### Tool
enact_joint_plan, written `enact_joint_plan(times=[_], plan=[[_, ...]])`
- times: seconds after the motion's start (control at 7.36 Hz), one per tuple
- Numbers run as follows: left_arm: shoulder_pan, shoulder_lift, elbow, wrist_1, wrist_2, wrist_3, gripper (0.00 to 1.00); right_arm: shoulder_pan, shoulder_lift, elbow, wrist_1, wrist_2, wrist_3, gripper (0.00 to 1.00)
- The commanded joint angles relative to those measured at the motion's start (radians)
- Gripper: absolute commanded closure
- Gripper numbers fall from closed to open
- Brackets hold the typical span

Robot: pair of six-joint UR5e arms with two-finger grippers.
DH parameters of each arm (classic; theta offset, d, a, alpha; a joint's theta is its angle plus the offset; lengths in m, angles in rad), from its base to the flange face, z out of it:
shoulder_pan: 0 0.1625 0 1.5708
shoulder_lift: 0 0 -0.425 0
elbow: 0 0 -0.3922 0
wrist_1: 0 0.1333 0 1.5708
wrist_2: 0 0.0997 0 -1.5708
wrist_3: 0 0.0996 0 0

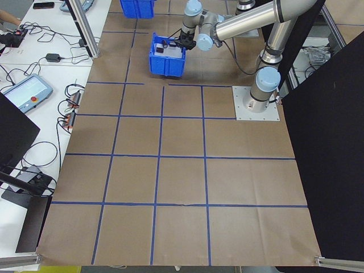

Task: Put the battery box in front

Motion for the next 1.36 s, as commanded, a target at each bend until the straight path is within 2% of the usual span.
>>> enact_joint_plan(times=[0.0, 0.14, 0.27, 0.54, 0.68, 0.82, 0.95, 1.22], plan=[[0.018, -0.154, 0.222, -0.056, -0.007, 0.018, 1.0, -0.087, -0.16, 0.205, -0.004, 0.029, -0.099, 1.0], [0.011, -0.244, 0.327, -0.056, -0.015, 0.006, 1.0, -0.089, -0.215, 0.288, -0.026, 0.028, -0.186, 1.0], [-0.006, -0.323, 0.42, -0.056, -0.044, -0.008, 1.0, -0.09, -0.249, 0.342, -0.102, 0.014, -0.228, 1.0], [-0.055, -0.418, 0.534, -0.056, -0.061, -0.077, 0.98, -0.106, -0.251, 0.355, -0.106, 0.012, -0.23, 1.0], [-0.061, -0.432, 0.556, -0.056, -0.059, -0.076, 0.86, -0.127, -0.251, 0.354, -0.103, 0.014, -0.232, 1.0], [-0.058, -0.432, 0.549, -0.05, -0.045, -0.061, 0.12, -0.155, -0.251, 0.353, -0.098, 0.015, -0.233, 1.0], [-0.058, -0.425, 0.538, -0.037, -0.047, -0.064, 0.0, -0.156, -0.253, 0.355, -0.093, 0.02, -0.23, 1.0], [-0.052, -0.386, 0.556, -0.056, -0.042, -0.073, 0.0, -0.153, -0.268, 0.36, -0.069, 0.024, -0.216, 1.0]])
